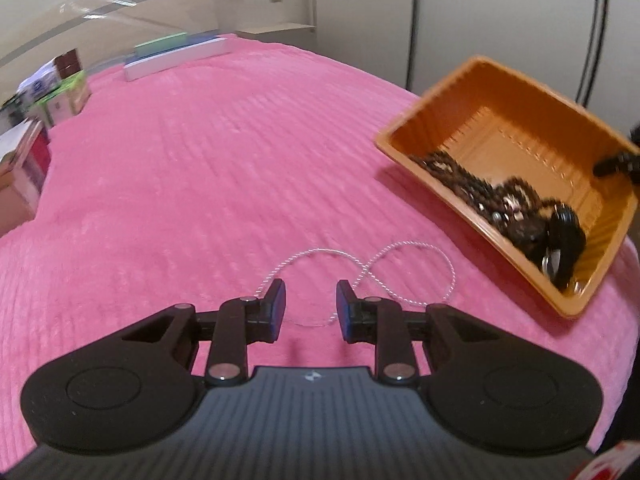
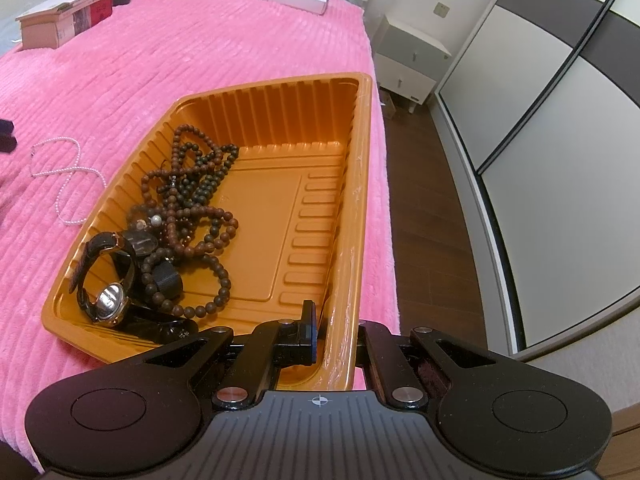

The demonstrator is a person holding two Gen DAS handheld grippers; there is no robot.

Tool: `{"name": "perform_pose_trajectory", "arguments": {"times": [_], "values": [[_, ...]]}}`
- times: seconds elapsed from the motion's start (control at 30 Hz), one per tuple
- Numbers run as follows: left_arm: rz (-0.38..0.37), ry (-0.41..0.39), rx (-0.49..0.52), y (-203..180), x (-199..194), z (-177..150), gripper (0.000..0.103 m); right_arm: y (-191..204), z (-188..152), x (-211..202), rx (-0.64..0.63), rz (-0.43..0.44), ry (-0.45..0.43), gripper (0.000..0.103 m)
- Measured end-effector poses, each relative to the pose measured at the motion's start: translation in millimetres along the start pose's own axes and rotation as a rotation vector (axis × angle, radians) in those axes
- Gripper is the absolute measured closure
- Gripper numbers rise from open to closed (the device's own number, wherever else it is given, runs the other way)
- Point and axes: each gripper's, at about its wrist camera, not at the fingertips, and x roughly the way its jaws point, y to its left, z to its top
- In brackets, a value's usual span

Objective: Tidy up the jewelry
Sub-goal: 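Grasp the white pearl strand at its middle with the left gripper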

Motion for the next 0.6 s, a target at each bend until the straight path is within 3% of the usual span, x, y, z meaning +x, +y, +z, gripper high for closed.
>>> {"name": "perform_pose_trajectory", "arguments": {"times": [0.4, 0.6], "values": [[-0.059, 0.009, 0.083, -23, 33, 1, 0.080, -3, -2, 3, 0.006, 0.004, 0.005, 0.099], [-0.073, 0.019, 0.131, -31, 51, 4, 0.086, -4, -2, 4, 0.009, 0.007, 0.006, 0.099]]}}
